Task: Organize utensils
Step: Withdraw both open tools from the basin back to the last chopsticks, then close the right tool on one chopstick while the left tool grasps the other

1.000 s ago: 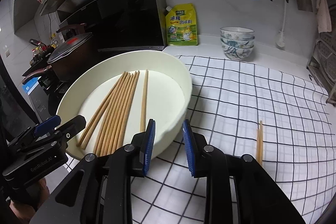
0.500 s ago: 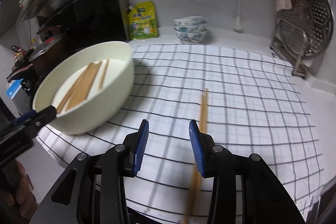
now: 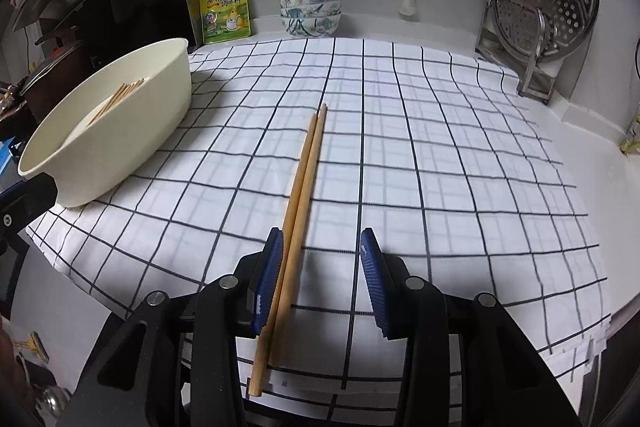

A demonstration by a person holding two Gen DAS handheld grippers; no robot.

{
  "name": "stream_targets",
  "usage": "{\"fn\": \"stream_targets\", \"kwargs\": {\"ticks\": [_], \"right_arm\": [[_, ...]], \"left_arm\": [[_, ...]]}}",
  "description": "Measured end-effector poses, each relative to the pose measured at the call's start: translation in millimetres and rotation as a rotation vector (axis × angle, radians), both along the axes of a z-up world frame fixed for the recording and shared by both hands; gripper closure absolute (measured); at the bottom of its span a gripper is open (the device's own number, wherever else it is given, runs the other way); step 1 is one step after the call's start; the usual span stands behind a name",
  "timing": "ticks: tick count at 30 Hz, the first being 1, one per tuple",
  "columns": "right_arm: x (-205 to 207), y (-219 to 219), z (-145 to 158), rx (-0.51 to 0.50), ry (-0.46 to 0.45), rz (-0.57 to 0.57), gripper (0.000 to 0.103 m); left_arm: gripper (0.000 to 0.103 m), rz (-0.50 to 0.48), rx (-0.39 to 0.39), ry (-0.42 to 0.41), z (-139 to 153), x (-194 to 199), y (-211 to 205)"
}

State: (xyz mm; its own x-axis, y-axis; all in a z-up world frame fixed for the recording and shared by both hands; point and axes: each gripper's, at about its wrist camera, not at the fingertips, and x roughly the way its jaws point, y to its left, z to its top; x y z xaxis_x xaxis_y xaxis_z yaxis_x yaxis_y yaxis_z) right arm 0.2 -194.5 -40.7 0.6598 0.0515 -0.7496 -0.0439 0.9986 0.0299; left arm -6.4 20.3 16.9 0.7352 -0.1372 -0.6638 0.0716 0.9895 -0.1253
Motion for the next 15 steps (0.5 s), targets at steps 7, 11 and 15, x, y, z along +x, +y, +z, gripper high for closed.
{"fn": "stream_targets", "kwargs": {"ticks": [7, 11, 15], "right_arm": [[1, 1, -13, -0.020, 0.013, 0.006, 0.064], [1, 0, -16, -0.023, 0.025, 0.011, 0.065], [2, 3, -19, -0.037, 0.029, 0.029, 0.068]], "left_arm": [[0.011, -0.035, 0.002, 0.041, -14, 1, -16], [0.011, -0.034, 0.004, 0.054, -18, 3, -19], [0.011, -0.041, 0.010, 0.062, -20, 3, -22]]}}
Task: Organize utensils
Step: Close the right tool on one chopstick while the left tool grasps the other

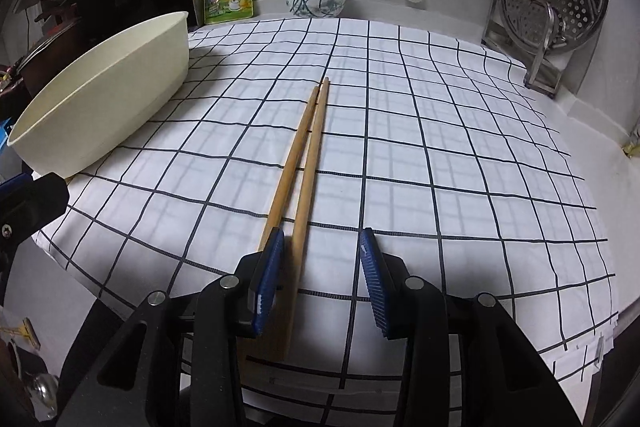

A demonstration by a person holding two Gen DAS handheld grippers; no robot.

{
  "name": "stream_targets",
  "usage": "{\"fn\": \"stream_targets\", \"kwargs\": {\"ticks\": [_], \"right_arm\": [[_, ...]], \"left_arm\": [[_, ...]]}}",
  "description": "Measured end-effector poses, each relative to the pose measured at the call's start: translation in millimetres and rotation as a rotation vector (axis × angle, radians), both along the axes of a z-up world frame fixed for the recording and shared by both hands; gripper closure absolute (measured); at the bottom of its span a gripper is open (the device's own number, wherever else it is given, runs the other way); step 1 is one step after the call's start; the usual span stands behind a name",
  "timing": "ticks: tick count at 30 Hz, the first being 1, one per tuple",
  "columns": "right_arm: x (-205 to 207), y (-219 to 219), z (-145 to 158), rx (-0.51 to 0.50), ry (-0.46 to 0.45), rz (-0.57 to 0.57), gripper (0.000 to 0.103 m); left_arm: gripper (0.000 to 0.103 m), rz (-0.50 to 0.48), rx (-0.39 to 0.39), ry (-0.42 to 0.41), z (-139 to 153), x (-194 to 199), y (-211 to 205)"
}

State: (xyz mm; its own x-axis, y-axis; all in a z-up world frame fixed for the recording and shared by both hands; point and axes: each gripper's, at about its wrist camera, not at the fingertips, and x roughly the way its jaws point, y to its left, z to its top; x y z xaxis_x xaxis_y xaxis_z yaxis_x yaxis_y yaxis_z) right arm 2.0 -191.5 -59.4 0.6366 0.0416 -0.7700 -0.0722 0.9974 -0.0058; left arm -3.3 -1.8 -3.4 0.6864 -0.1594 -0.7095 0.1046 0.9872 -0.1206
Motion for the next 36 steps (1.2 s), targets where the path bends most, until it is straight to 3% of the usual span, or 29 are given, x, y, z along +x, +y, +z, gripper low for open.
{"fn": "stream_targets", "kwargs": {"ticks": [2, 4, 7, 14, 19, 27, 29, 36], "right_arm": [[0, 1, 1, 0.003, 0.006, 0.008, 0.087], [2, -1, 2, -0.003, 0.019, 0.009, 0.097], [4, -15, 3, 0.046, 0.045, 0.008, 0.097], [-5, -61, 4, 0.032, 0.070, -0.054, 0.097], [-17, -85, 3, 0.055, 0.069, -0.091, 0.097], [-24, -97, 4, 0.094, 0.059, -0.095, 0.096], [-23, -97, 6, 0.115, 0.049, -0.083, 0.088], [-6, -94, 8, 0.049, 0.034, -0.074, 0.085]], "left_arm": [[0.011, -0.006, -0.001, 0.009, -1, 2, -2], [0.011, -0.017, -0.006, 0.020, -2, 6, -6], [0.011, -0.033, -0.015, 0.033, -2, 14, -15], [0.010, -0.084, -0.018, 0.040, -5, 26, -51], [0.009, -0.096, 0.029, 0.066, -24, 36, -78], [0.009, -0.078, 0.100, 0.071, -39, 45, -92], [0.009, -0.076, 0.105, 0.076, -41, 46, -92], [0.009, -0.066, 0.117, 0.090, -48, 48, -91]]}}
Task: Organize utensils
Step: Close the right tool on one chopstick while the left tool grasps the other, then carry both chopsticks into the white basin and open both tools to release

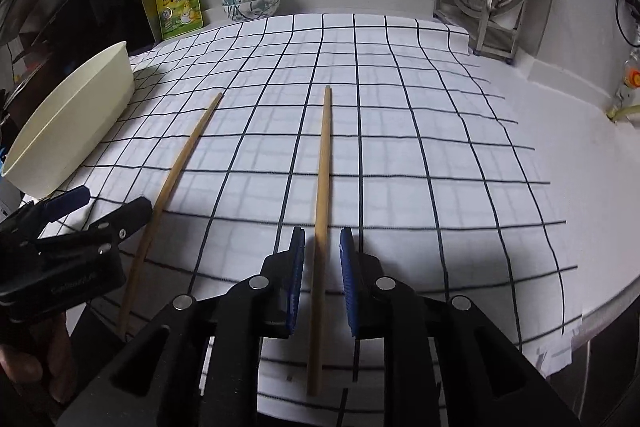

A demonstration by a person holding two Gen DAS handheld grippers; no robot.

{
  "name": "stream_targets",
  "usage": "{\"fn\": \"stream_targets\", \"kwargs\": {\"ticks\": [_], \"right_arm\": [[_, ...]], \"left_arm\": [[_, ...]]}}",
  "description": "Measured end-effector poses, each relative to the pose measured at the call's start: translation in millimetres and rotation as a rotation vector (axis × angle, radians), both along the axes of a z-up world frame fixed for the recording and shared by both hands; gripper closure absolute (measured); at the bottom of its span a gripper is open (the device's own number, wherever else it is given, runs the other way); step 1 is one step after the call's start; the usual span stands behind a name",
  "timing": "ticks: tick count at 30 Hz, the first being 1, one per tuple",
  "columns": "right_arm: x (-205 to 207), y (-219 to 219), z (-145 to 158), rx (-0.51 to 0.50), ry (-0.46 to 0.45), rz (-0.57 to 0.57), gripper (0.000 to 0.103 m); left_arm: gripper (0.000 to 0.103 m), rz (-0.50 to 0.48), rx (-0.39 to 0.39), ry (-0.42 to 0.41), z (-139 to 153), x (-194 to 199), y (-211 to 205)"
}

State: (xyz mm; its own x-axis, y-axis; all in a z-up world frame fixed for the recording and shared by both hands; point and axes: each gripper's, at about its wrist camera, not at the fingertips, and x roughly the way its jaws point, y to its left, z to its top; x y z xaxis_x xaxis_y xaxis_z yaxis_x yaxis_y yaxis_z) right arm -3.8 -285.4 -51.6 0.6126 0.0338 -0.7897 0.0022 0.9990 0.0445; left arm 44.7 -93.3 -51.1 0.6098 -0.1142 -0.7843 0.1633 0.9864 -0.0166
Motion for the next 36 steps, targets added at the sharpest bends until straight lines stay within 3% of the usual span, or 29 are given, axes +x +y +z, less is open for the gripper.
{"fn": "stream_targets", "kwargs": {"ticks": [12, 14, 16, 17, 19, 21, 28, 36], "right_arm": [[15, 4, -7, -0.060, -0.015, 0.019, 0.085], [15, 5, -8, -0.066, -0.017, 0.023, 0.087], [13, 6, -8, -0.065, -0.021, 0.029, 0.092], [13, 7, -8, -0.066, -0.022, 0.032, 0.095], [12, 9, -8, -0.073, -0.025, 0.034, 0.096], [12, 8, -8, -0.062, -0.025, 0.030, 0.096], [9, 2, 0, 0.053, -0.025, 0.014, 0.097], [17, 38, 33, 0.150, -0.102, 0.043, 0.097]], "left_arm": [[0.011, -0.011, 0.020, 0.016, -8, 9, -20], [0.021, -0.019, 0.019, 0.005, -6, 8, -22], [0.043, -0.036, 0.016, -0.005, -3, 5, -25], [0.049, -0.045, 0.014, -0.007, -2, 4, -26], [0.084, -0.062, 0.010, -0.008, 0, 3, -28], [0.096, -0.074, -0.001, 0.003, 0, 2, -27], [0.096, -0.076, -0.053, 0.019, 11, 1, -10], [0.096, -0.041, -0.110, -0.070, 58, 1, 39]]}}
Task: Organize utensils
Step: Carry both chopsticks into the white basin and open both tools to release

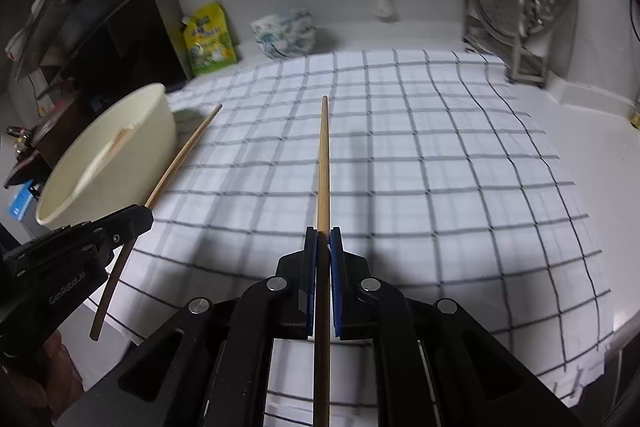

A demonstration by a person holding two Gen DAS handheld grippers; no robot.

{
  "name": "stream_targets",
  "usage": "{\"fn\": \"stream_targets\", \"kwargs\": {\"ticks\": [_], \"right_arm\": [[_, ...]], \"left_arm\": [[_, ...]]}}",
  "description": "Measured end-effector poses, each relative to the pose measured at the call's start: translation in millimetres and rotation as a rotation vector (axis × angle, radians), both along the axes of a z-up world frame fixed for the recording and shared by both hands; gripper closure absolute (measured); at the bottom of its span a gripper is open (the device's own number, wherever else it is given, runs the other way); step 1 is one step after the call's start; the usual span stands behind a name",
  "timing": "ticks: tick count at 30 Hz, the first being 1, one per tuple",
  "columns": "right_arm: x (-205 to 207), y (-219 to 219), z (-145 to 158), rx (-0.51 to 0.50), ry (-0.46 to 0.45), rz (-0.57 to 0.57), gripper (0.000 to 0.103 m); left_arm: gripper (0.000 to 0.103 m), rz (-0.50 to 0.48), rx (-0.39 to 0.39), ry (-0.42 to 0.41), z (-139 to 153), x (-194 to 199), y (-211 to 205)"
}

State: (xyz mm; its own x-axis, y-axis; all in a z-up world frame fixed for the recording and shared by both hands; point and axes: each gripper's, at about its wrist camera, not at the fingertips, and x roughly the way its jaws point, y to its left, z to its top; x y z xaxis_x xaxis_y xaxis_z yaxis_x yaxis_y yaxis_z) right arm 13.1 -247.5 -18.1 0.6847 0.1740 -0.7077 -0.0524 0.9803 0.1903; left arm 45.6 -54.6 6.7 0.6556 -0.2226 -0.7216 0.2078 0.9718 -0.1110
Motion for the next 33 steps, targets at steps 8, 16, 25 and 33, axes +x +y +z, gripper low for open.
{"fn": "stream_targets", "kwargs": {"ticks": [8, 16, 25, 33], "right_arm": [[42, 86, 40, 0.053, -0.071, 0.163, 0.097], [87, 184, 60, 0.050, -0.085, 0.314, 0.097], [123, 257, 48, 0.019, -0.035, 0.399, 0.097], [126, 252, 36, 0.014, -0.014, 0.372, 0.088]], "left_arm": [[0.096, 0.145, -0.029, -0.084, 39, 8, 86], [0.096, 0.298, 0.009, -0.121, 51, 31, 165], [0.096, 0.346, 0.018, -0.065, 33, 64, 205], [0.047, 0.385, 0.060, -0.053, 24, 64, 210]]}}
